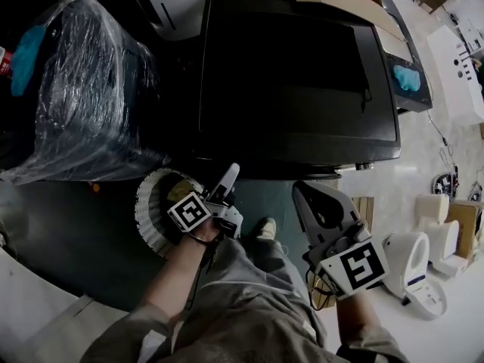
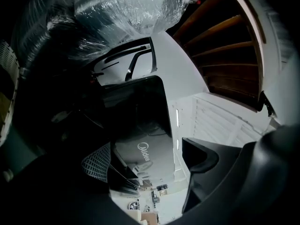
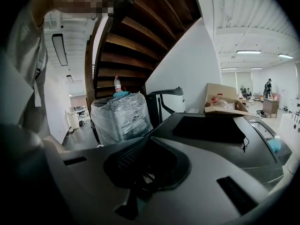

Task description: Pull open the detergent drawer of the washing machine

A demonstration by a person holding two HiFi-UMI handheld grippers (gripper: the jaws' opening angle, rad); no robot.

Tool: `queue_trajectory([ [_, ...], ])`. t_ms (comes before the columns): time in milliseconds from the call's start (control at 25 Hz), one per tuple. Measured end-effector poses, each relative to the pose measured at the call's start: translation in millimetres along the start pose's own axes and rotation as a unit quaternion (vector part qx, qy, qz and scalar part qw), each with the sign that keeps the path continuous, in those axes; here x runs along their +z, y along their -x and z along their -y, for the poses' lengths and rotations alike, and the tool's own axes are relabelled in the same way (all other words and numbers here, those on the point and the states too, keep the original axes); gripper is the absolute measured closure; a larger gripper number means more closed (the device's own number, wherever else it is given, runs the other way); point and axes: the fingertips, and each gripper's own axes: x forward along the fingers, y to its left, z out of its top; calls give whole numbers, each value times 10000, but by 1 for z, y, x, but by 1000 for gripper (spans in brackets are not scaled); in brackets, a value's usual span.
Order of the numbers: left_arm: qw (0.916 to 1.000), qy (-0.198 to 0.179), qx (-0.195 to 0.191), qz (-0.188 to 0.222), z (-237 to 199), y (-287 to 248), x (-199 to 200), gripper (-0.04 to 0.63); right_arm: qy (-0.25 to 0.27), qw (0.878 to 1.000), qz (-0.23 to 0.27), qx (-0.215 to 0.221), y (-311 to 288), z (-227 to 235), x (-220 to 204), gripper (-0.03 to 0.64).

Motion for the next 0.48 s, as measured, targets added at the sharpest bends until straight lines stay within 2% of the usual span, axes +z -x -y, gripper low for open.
queue_trajectory([
  [120,9997,196,-75,121,-4,-7,0,129,-12,10000,-41,28,-3,5,-6,586],
  [480,9988,366,-199,242,-6,-20,-2,130,7,9999,-101,126,-10,12,-18,586],
])
